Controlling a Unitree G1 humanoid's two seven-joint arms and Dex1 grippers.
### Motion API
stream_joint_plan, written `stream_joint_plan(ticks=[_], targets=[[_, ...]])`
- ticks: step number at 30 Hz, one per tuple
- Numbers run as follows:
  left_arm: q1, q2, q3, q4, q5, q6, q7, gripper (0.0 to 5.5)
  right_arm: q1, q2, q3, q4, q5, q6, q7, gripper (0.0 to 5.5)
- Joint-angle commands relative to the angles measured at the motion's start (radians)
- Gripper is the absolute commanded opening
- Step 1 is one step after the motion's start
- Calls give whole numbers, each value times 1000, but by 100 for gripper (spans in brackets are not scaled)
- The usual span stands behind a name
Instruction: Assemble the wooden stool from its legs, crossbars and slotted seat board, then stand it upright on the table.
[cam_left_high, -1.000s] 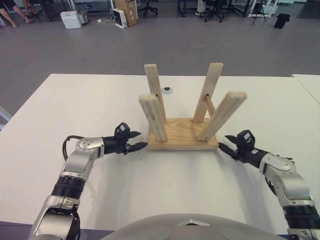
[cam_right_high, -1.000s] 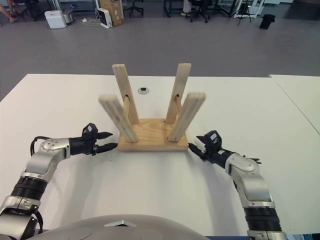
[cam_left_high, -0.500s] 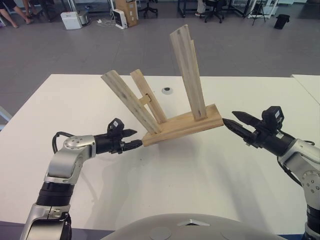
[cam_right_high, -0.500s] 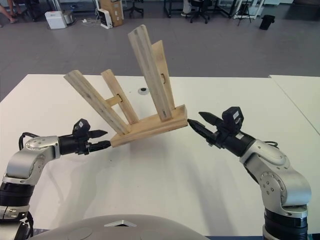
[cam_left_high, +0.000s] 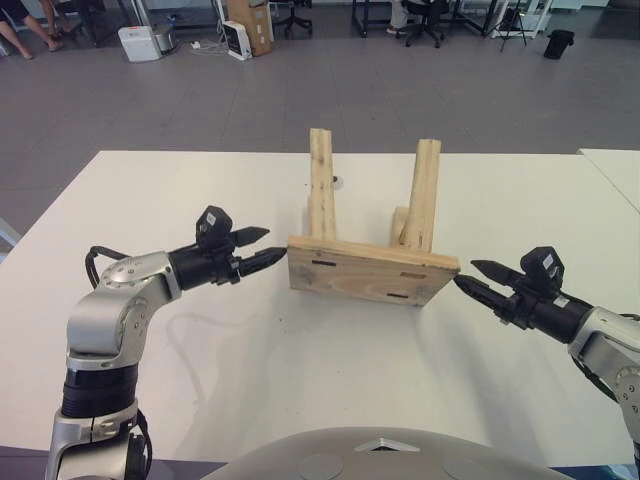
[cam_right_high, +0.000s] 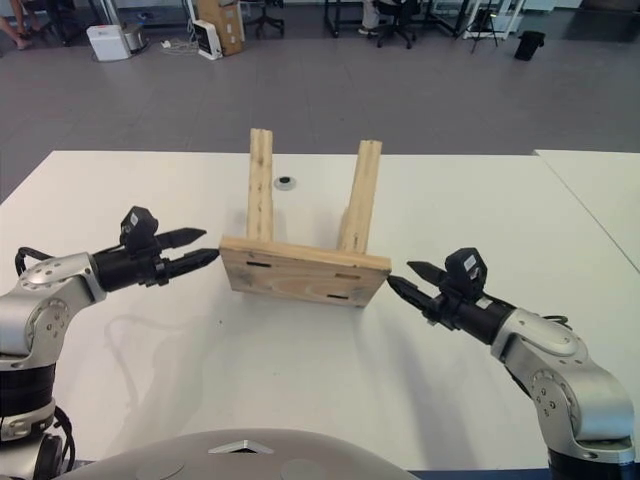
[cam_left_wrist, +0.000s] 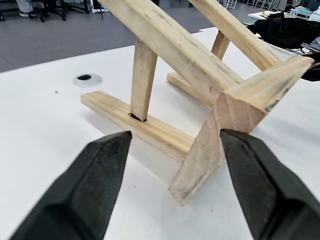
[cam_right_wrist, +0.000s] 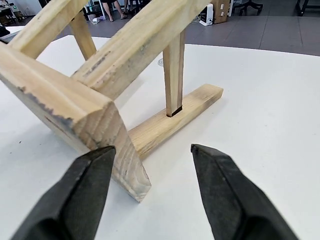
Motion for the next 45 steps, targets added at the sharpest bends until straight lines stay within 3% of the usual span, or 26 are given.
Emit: stream_joint_plan(ticks=[1, 7, 12, 19, 27, 36, 37, 42, 45], targets=[[49, -7, -142, -109, -174, 38, -156, 331, -29, -5, 97, -51, 73, -12, 114, 285], [49, 109, -141, 80, -54, -100, -229, 331, 68, -124, 137, -130, 103, 20, 235, 285], [2, 190, -121, 188, -18, -175, -257, 331, 94, -193, 86, -58, 70, -4, 305, 285], [-40, 337, -237, 469, 140, -371, -440, 331, 100, -259, 63, 55, 5, -64, 389, 285], [-191, 225, -335, 627, 212, -579, -528, 331, 62, -254, 184, 90, -59, -119, 425, 285], [-293, 107, -385, 766, 260, -703, -529, 331, -67, -150, 342, 185, -123, -173, 388, 285], [-300, 91, -379, 778, 251, -707, -528, 310, -72, -138, 346, 196, -119, -173, 387, 293], [-308, 80, -372, 777, 215, -664, -579, 220, -68, -117, 332, 230, -103, -184, 397, 196], [-301, 79, -373, 779, 217, -665, -595, 179, -73, -112, 338, 245, -107, -197, 399, 190]])
